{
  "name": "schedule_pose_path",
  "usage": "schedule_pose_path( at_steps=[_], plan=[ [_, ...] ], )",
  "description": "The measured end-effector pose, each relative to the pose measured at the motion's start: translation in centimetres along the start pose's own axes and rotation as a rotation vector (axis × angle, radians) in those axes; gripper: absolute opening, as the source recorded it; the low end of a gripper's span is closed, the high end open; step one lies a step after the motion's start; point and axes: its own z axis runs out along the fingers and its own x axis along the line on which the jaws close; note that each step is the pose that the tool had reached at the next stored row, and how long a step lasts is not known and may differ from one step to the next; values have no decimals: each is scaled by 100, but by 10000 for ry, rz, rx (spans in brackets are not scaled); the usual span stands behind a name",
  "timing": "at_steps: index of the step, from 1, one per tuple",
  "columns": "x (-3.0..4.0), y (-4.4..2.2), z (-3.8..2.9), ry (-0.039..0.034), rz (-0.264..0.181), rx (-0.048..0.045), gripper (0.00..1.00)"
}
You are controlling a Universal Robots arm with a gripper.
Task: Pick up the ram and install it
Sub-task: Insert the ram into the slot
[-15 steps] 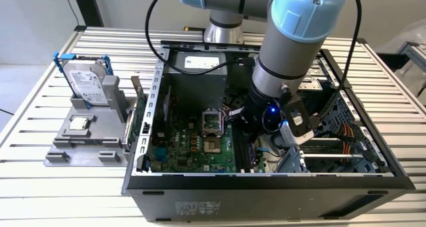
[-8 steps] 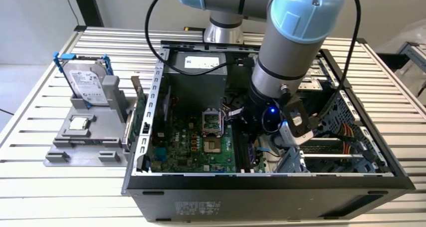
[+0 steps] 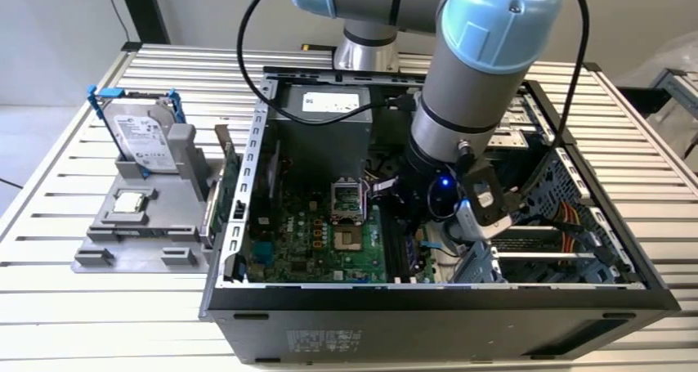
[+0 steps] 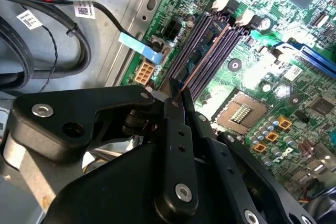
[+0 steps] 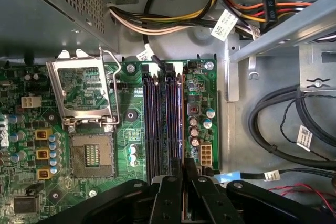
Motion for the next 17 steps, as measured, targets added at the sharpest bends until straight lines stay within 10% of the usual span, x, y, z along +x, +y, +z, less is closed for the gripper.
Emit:
schedule_pose_path(
  at_steps=[17],
  plan=[
    [0,-9,14,0,1,0,0]
  ],
)
